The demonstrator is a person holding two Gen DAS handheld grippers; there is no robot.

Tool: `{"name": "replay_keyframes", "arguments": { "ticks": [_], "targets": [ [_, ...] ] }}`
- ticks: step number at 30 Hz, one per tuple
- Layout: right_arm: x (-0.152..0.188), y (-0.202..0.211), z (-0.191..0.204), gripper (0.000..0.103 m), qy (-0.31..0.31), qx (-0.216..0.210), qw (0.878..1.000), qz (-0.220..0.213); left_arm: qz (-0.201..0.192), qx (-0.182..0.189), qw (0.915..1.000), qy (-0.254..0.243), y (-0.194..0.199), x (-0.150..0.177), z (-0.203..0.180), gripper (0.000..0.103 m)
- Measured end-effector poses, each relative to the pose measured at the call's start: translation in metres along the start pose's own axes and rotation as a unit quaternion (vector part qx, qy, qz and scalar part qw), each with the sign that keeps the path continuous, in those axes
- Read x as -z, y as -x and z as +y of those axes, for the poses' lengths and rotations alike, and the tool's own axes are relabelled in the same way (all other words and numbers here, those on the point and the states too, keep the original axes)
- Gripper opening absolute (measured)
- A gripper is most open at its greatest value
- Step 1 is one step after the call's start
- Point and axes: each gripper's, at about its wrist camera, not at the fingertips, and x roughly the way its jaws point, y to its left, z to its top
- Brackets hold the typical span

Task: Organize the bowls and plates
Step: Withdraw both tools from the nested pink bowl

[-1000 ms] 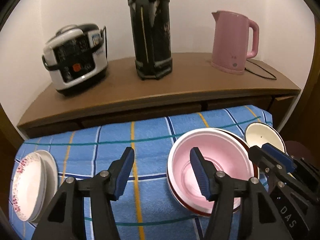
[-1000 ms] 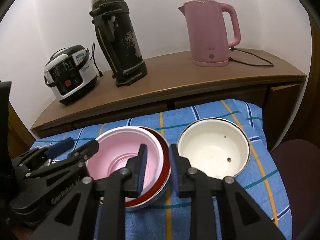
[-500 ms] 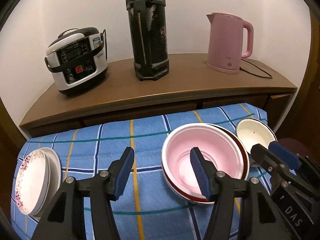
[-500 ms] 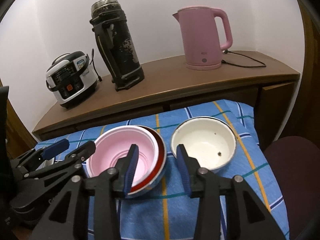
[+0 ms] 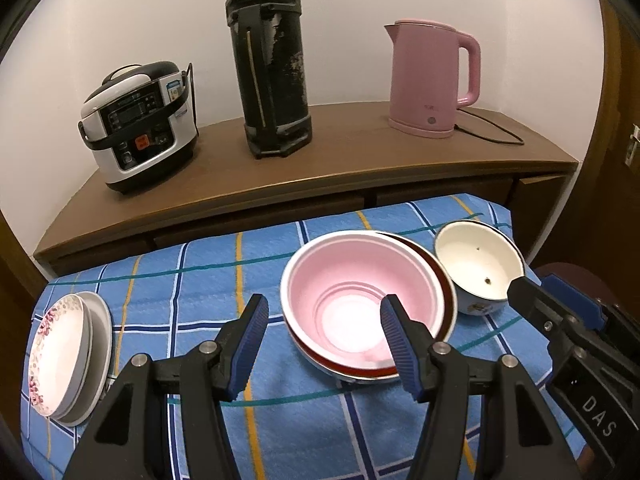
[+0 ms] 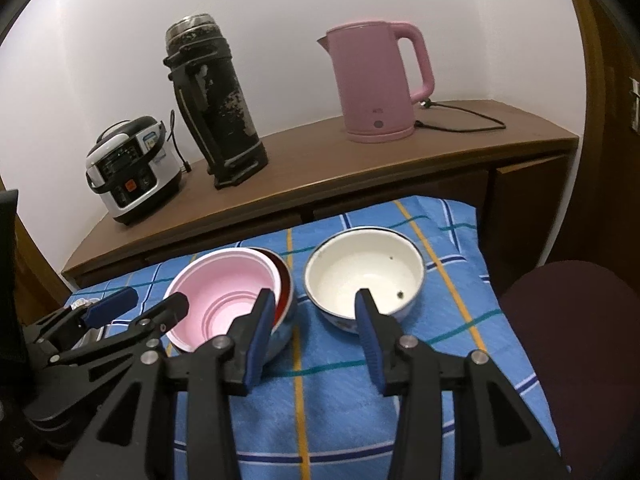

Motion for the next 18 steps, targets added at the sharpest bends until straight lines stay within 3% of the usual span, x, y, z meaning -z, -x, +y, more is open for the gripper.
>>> {"name": "replay_keyframes", "arguments": {
  "ticks": [18],
  "targets": [
    [0.016,0.024,-0.036,0.042,-0.017,0.023,1.000,0.003,0.018,0.021,0.9995,-0.013,0.007,0.017,-0.025,0.061]
  ]
}}
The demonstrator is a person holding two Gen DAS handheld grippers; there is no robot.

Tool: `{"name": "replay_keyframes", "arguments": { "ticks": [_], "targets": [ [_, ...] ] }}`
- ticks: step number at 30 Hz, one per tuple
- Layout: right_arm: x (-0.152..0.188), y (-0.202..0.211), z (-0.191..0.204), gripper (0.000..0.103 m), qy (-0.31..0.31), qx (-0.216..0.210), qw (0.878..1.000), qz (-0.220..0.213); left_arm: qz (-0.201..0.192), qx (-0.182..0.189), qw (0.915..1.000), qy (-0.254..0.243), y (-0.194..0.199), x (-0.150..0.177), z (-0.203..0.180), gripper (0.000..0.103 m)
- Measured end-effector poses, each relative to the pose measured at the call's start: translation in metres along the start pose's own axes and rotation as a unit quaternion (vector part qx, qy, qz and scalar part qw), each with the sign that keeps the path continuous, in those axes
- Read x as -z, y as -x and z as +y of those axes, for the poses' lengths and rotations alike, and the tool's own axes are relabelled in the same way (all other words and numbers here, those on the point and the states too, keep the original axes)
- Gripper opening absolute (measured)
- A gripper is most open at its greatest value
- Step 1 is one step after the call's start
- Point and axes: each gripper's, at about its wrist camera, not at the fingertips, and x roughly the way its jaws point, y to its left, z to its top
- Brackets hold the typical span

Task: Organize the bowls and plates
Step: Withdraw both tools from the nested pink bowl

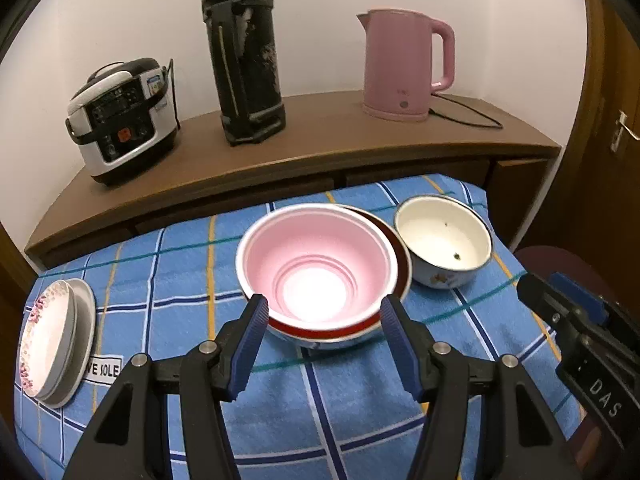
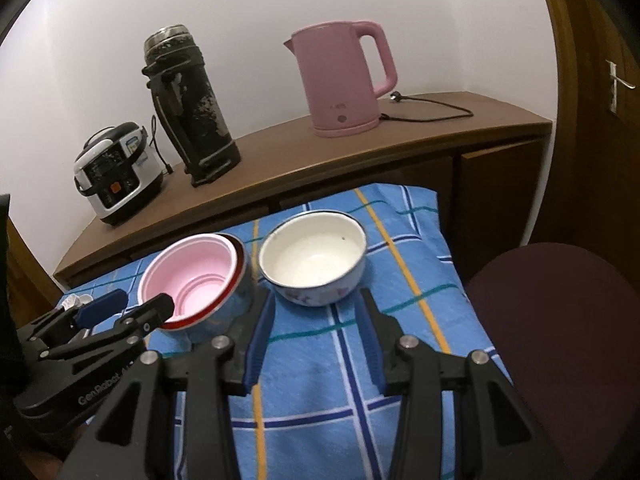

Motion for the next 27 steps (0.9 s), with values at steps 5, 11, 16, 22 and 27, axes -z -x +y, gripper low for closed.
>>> {"name": "replay_keyframes", "arguments": {
  "ticks": [5,11,16,22,27],
  "targets": [
    [0.003,0.001,-0.010,0.042,-0.006,0.006,1.000,0.005,0.004,0.007,1.0000,-0.005,0.000,0.003,-0.009,0.061],
    [0.005,0.007,-0.017,0.042,-0.007,0.011,1.000,0.003,0.008,0.017,0.9997,-0.013,0.001,0.006,-0.023,0.061],
    [0.005,0.011,-0.022,0.042,-0.008,0.016,1.000,0.001,0.007,0.020,0.9995,-0.022,0.004,0.006,-0.033,0.061],
    [0.007,0.018,-0.030,0.042,-0.007,0.024,1.000,0.000,0.005,0.029,0.9990,-0.033,0.007,0.005,-0.047,0.061],
    [0.007,0.023,-0.040,0.042,-0.016,0.029,0.999,-0.002,-0.002,0.031,0.9984,-0.047,0.010,0.004,-0.057,0.061]
  ]
}}
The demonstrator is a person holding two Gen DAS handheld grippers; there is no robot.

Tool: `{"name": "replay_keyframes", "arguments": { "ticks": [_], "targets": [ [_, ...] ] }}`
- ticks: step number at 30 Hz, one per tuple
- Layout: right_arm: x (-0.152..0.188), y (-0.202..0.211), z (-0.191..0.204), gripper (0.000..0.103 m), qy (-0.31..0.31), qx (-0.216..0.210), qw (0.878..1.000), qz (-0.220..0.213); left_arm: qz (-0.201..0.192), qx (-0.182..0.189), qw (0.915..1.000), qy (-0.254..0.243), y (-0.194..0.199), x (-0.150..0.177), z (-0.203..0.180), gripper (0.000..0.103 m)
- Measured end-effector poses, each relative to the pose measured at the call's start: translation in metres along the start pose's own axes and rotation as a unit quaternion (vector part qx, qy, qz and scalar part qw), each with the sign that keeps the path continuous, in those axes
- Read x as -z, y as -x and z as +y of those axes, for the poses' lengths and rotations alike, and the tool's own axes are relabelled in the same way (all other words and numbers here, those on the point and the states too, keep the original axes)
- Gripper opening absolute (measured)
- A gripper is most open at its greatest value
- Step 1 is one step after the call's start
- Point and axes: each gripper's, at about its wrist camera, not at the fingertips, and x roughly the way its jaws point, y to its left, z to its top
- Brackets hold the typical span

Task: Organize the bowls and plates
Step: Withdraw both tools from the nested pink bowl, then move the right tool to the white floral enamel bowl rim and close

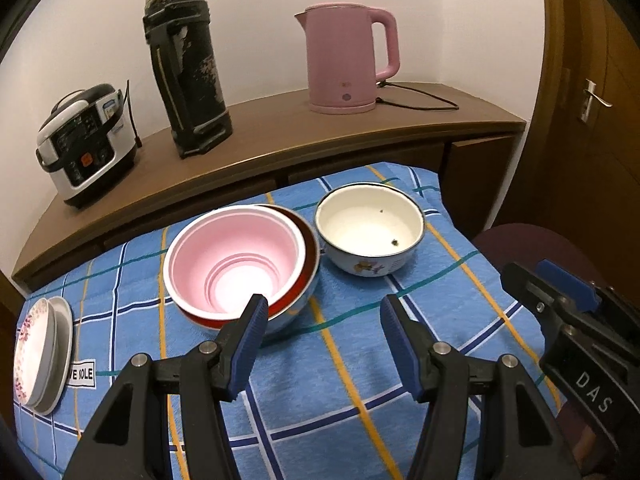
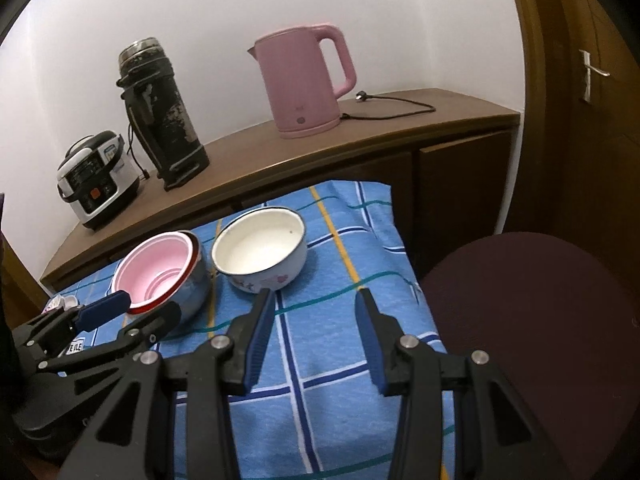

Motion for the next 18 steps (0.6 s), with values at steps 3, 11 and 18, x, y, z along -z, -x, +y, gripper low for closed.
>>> {"name": "replay_keyframes", "arguments": {
  "ticks": [3,11,18],
  "targets": [
    [-0.001,0.004,-0.004,0.042,-0.001,0.004,1.000,-0.004,0.000,0.007,1.0000,-0.001,0.001,-0.002,-0.004,0.061],
    [-0.007,0.006,-0.015,0.042,-0.002,0.012,1.000,-0.009,-0.010,0.015,0.9997,-0.015,0.001,-0.016,-0.009,0.061],
    [-0.023,-0.009,-0.017,0.042,-0.006,0.006,1.000,-0.007,-0.010,0.025,0.9994,-0.021,-0.012,-0.050,0.006,0.061]
  ]
}}
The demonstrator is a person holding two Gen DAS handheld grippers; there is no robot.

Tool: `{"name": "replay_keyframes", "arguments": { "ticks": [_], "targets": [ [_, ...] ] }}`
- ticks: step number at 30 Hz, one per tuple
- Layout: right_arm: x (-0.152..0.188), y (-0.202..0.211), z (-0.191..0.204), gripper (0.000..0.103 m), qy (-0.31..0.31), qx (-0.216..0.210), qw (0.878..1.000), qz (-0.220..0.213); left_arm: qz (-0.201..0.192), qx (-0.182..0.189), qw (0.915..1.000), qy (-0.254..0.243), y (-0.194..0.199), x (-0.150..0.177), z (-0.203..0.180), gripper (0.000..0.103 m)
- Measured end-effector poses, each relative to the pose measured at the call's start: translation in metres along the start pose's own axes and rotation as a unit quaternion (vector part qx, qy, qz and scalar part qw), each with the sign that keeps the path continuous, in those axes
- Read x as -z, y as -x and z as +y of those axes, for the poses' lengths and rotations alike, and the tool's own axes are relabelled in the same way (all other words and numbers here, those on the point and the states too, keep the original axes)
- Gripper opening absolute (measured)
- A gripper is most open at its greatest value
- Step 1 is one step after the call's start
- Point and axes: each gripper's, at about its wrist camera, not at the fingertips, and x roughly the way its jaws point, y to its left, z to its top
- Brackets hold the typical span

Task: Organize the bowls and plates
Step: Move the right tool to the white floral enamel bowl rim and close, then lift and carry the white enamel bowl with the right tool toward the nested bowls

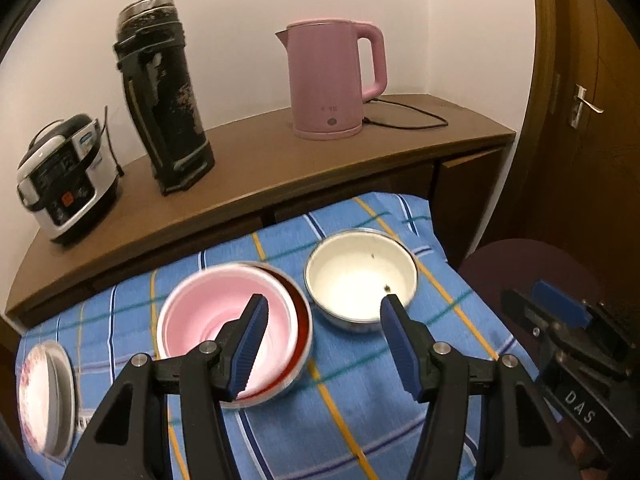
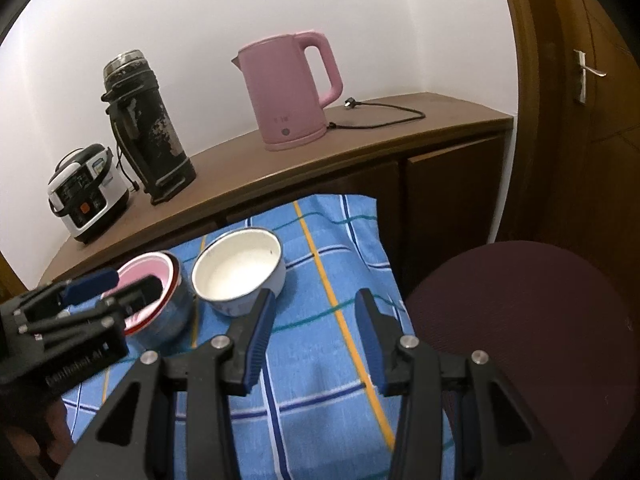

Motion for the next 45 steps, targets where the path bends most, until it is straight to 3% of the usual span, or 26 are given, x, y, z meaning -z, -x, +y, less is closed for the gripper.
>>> {"name": "replay_keyframes", "arguments": {
  "ticks": [9,26,29,38,42,45],
  "targets": [
    [-0.018,-0.031,0.010,0.042,-0.018,-0.020,1.000,0.013,0.035,0.037,0.9986,0.015,-0.044,-0.032,0.019,0.061],
    [-0.021,-0.086,0.018,0.036,-0.057,-0.029,0.996,0.059,0.059,0.016,0.9980,-0.015,-0.097,-0.050,0.015,0.061],
    [-0.021,-0.090,0.020,0.036,-0.055,-0.024,0.996,0.059,0.065,0.016,0.9976,-0.017,-0.103,-0.051,0.014,0.049],
    [-0.022,-0.106,0.022,0.034,-0.061,-0.016,0.995,0.074,0.087,0.005,0.9954,-0.040,-0.122,-0.047,0.007,0.036],
    [-0.020,-0.112,0.021,0.028,-0.062,-0.015,0.995,0.080,0.093,0.002,0.9947,-0.044,-0.126,-0.045,0.006,0.036],
    [-0.019,-0.115,0.022,0.019,-0.063,-0.020,0.994,0.086,0.104,0.009,0.9936,-0.045,-0.131,-0.043,0.004,0.024]
  ]
}}
